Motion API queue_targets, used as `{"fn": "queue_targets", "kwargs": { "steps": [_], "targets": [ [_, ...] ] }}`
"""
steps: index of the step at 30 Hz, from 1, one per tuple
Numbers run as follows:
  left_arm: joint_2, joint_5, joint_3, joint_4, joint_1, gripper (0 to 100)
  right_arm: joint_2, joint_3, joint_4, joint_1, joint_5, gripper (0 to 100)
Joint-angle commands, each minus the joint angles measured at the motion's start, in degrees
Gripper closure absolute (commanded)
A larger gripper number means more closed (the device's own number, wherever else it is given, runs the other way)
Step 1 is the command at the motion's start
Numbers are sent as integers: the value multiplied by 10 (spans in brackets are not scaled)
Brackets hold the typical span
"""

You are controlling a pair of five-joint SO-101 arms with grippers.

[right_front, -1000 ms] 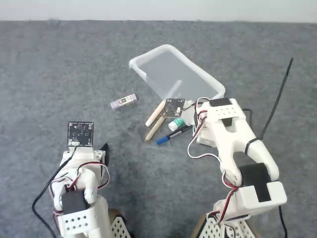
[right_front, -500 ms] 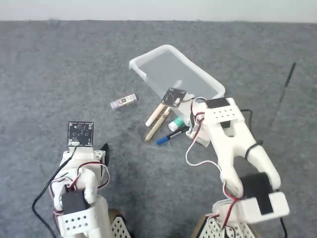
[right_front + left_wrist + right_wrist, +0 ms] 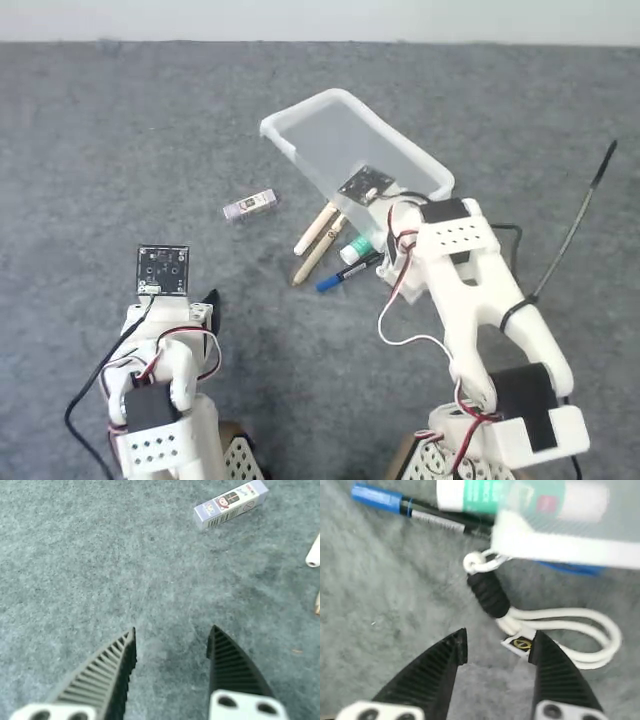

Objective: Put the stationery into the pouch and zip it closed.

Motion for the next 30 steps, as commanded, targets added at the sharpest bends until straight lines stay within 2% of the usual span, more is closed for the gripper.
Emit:
{"fn": "queue_targets", "kwargs": {
  "steps": [1,7,13,16,24,26,30],
  "targets": [
    [-9,9,-11,-19,0,782,-36,17,-34,-26,-7,805],
    [-9,9,-11,-19,0,782,-36,47,-85,-67,12,805],
    [-9,9,-11,-19,-1,782,-37,40,-111,-47,18,807],
    [-9,9,-11,-19,-1,782,-33,37,-112,-39,45,807],
    [-9,9,-11,-19,-1,782,71,33,-134,-36,51,809],
    [-9,9,-11,-19,-1,782,84,33,-140,-36,50,846],
    [-9,9,-11,-19,-1,782,60,33,-143,-36,48,988]
  ]
}}
